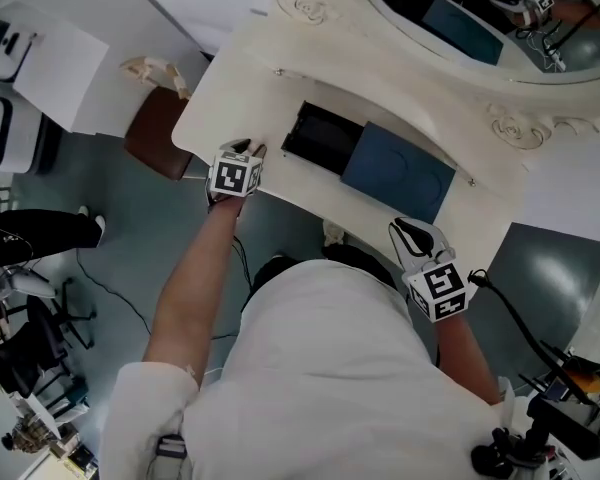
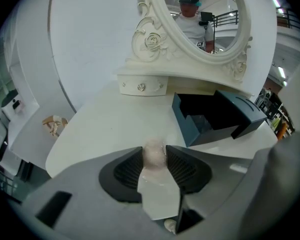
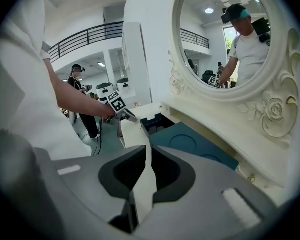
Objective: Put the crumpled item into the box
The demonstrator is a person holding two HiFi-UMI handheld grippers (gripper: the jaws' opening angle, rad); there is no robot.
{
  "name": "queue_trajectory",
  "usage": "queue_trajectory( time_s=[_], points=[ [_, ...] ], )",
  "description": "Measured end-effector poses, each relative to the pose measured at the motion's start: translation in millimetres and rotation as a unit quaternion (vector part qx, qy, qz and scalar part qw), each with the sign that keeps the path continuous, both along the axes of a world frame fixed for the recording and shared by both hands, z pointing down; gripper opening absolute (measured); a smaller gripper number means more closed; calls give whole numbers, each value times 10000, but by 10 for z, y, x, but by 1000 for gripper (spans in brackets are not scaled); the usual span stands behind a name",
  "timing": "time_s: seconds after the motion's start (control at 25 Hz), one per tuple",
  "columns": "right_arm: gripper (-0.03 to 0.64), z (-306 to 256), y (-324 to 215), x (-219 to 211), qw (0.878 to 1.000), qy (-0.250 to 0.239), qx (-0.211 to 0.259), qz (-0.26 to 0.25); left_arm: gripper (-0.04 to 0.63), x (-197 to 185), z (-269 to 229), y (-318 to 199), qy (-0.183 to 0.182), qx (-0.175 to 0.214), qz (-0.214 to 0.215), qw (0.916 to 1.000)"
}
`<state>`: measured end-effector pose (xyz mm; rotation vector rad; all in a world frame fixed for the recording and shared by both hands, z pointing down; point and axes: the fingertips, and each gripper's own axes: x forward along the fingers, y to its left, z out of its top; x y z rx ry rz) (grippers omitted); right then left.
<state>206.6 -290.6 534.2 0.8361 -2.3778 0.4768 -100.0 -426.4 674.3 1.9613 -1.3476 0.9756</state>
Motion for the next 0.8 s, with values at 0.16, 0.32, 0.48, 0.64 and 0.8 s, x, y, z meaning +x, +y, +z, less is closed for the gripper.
queue_trajectory(
  time_s=[0.16,0.32,0.48,0.64,0.8],
  points=[
    [37,-9,-86,61,9999,-99,20,-9,140,32,-176,-1,73,109,-86,9999],
    [36,-12,-147,88,9998,-209,30,-53,136,209,-504,-25,176,338,26,9993],
    [35,17,-206,146,9996,-285,33,-32,135,551,-814,-95,346,543,260,9976],
    [35,31,-252,197,9994,-342,51,-3,133,915,-936,-183,457,564,548,9959],
    [35,14,-293,262,9992,-379,67,95,133,1222,-895,-282,514,433,741,9950]
  ],
)
